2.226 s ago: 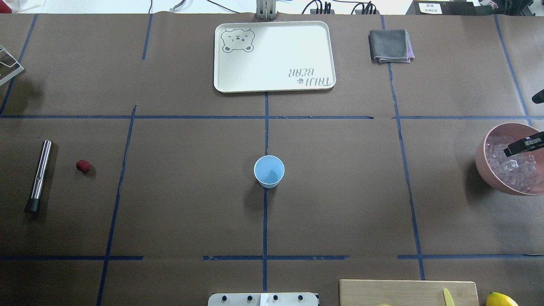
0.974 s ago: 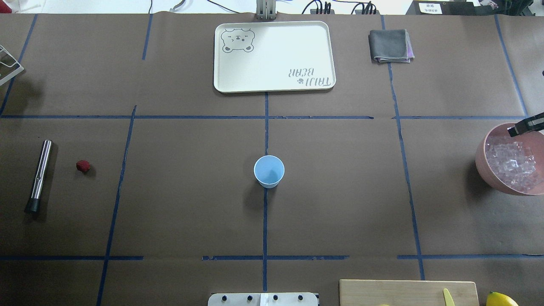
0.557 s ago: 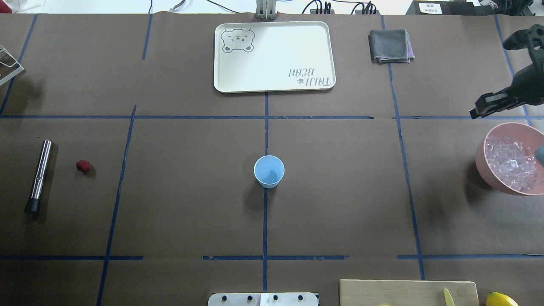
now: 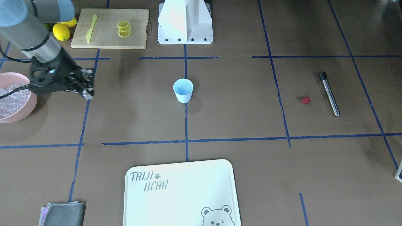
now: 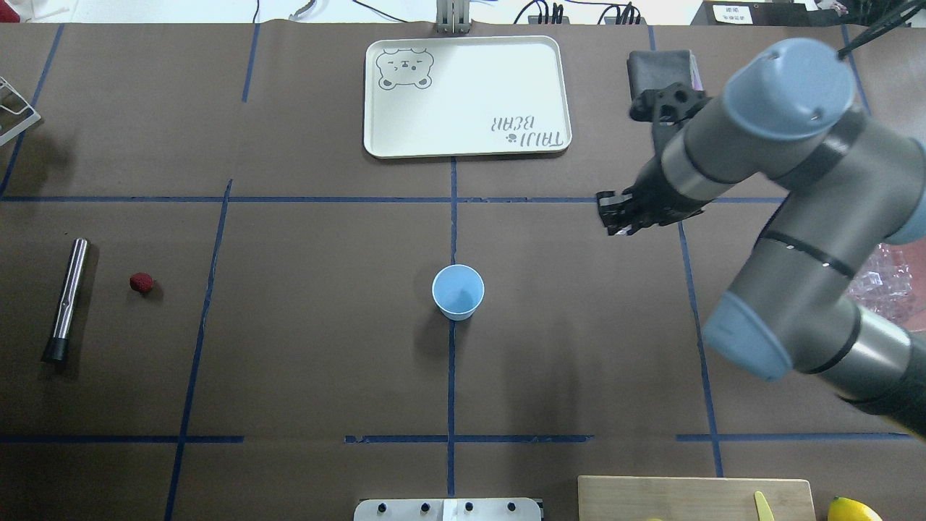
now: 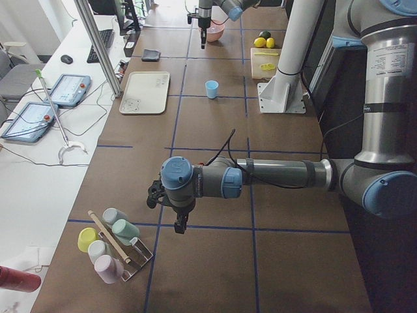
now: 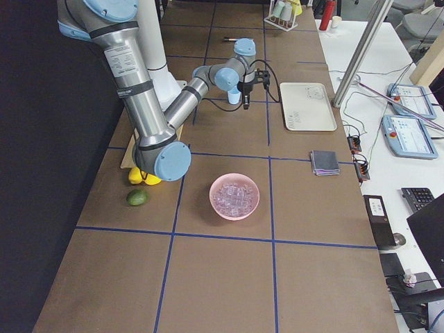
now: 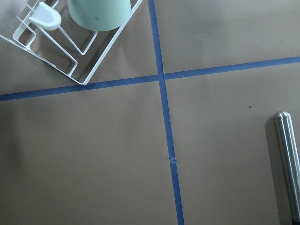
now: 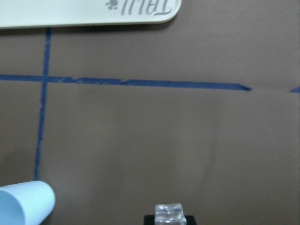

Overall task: Mash ice and strawberries in cup
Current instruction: 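Carry the ice cube with the right gripper over the blue cup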

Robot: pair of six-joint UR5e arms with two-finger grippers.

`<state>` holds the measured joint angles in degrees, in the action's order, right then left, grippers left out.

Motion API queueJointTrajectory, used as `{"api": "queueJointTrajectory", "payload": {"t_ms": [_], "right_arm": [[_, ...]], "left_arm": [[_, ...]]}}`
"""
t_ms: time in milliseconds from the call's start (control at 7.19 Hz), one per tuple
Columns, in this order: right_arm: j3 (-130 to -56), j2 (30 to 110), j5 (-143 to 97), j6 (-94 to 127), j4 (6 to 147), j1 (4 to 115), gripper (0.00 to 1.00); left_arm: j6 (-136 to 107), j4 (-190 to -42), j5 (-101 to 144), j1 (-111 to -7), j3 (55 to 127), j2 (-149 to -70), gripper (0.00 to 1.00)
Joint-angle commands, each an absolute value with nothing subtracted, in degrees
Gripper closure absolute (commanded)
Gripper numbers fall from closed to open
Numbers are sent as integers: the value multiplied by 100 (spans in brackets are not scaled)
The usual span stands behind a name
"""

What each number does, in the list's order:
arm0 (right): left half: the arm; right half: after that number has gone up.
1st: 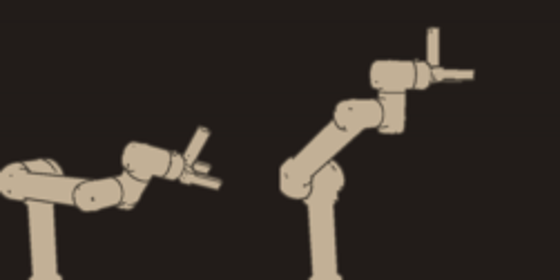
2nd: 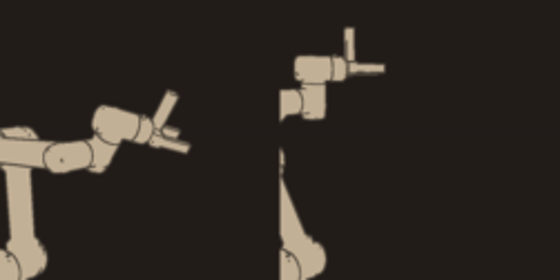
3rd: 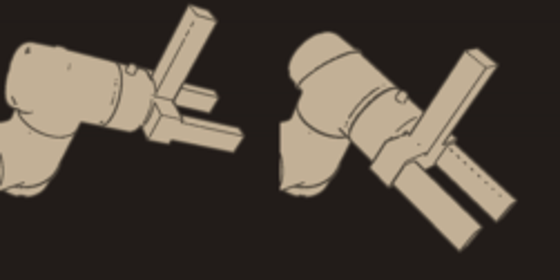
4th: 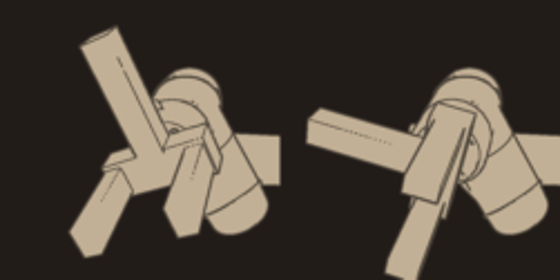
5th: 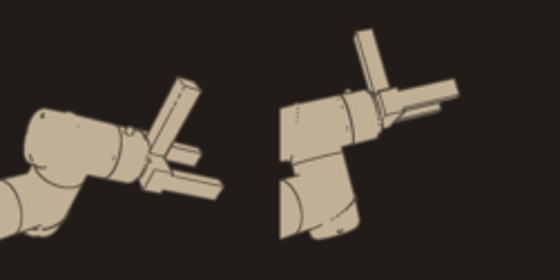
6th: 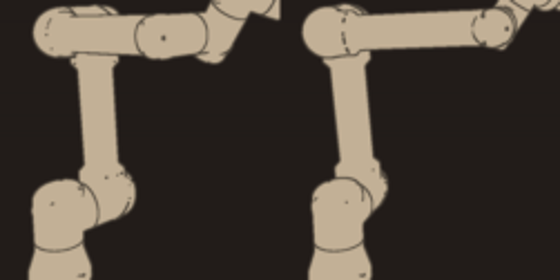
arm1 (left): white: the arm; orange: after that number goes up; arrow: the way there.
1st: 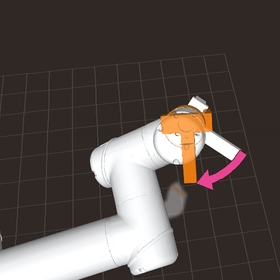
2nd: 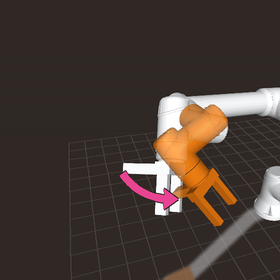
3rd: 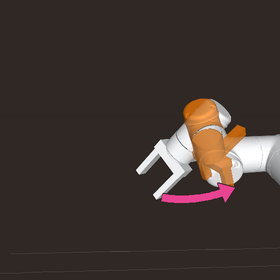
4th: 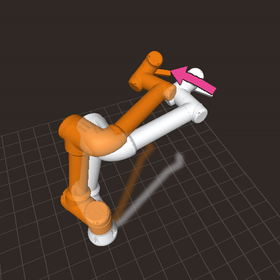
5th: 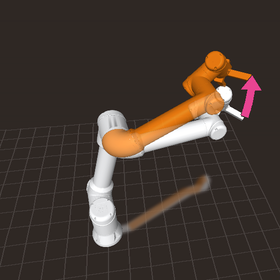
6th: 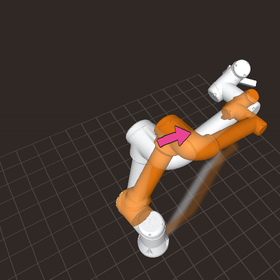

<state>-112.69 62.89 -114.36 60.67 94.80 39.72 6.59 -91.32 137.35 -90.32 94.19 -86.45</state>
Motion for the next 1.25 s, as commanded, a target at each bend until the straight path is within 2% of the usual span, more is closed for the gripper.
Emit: {"api": "queueJointTrajectory", "payload": {"t_ms": [0,278,835,974,1113], "right_arm": [[-10936,5146,-10681,7176,10141,3001,99],[-10225,4520,-9926,7908,10134,2288,99],[-9879,4412,-9598,7963,10099,2180,99],[-9870,4412,-9598,7954,10099,2180,82],[-9870,4395,-9598,7989,10099,2180,22]], "left_arm": [[659,-9132,13755,-9035,9422,-8640,0],[659,-9123,13737,-9035,9404,-8640,0],[659,-9123,13746,-9035,9413,-8640,0],[659,-9123,13746,-9035,9422,-8640,0],[659,-9123,13746,-9035,9413,-8640,0]]}}
